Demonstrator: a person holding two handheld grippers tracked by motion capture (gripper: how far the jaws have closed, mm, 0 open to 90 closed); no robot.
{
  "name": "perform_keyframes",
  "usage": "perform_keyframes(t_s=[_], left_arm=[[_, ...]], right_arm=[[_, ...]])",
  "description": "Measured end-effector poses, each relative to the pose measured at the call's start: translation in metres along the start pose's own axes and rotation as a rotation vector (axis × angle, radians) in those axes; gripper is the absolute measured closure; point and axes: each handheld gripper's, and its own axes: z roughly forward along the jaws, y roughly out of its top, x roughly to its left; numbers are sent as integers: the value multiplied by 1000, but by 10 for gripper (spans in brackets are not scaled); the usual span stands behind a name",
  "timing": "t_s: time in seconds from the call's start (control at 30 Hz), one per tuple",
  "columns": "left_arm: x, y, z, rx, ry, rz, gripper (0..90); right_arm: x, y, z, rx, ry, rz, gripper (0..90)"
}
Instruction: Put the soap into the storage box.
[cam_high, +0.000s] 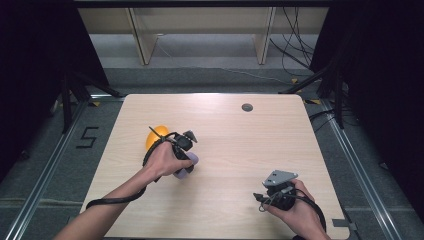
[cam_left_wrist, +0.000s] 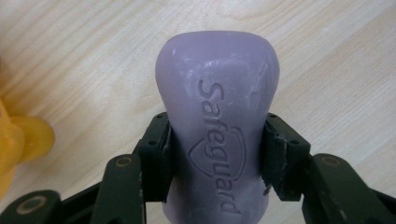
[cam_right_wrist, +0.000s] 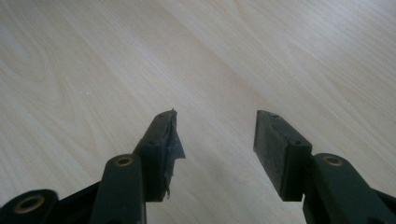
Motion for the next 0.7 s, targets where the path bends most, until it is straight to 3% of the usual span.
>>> perform_keyframes(t_s=[0.7], left_arm=[[19, 2, -11, -11, 20, -62, 493]], right_arm=[[0, 0, -1, 3, 0, 9, 496]])
